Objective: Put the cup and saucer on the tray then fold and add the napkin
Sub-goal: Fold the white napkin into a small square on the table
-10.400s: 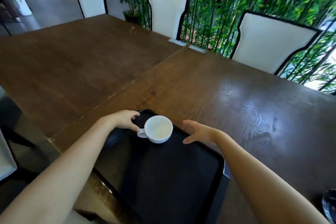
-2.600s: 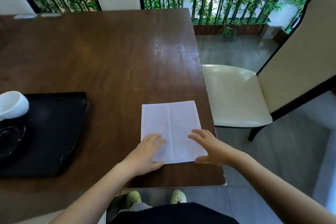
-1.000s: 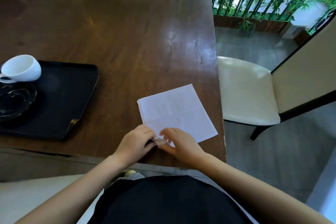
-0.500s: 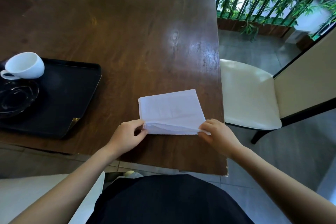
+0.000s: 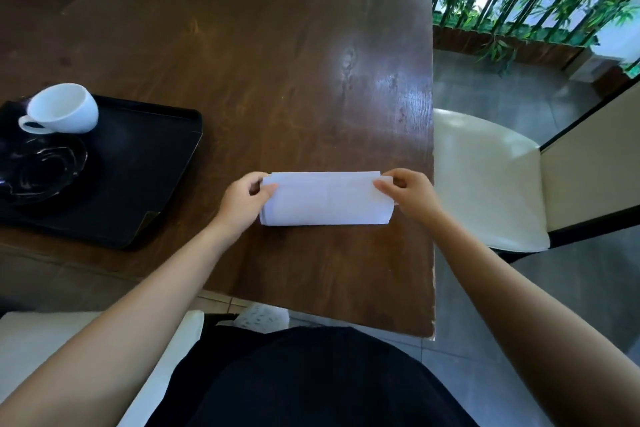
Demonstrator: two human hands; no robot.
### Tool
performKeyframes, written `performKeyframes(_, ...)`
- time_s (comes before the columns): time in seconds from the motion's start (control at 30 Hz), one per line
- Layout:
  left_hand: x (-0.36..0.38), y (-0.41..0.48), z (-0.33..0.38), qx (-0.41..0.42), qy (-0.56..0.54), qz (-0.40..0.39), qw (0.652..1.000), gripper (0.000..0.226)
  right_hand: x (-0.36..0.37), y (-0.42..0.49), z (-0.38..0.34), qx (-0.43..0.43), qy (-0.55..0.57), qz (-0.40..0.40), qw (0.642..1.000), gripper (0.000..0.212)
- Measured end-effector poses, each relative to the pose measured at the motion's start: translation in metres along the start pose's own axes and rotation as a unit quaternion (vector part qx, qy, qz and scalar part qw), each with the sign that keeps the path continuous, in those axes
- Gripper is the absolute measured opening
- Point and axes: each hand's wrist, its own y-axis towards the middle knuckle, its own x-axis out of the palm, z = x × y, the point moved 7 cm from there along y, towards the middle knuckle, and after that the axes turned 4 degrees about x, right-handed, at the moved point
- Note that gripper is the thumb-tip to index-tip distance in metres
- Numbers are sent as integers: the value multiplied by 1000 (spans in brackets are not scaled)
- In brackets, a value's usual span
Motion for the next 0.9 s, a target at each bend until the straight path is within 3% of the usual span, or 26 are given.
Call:
performKeyframes(0.23,10,29,-1,2,82,77,994,16,24,24,7,69,3,111,991,20)
performKeyframes(0.57,27,43,1,44,225,63,971,19,39,22,1,56,-190,235,952,18)
performKeyframes(0.77,24,40,12,67,350,75,931,23,43,20,-4,57,-263,245,932,25)
performKeyframes(0.83,28,33,23,128,368,85,917,29,49,20,-14,26,-278,232,932,32)
performKeyframes(0.9,45,22,31,216,377,57,899,34,68,17,-34,-66,-263,181,945,37)
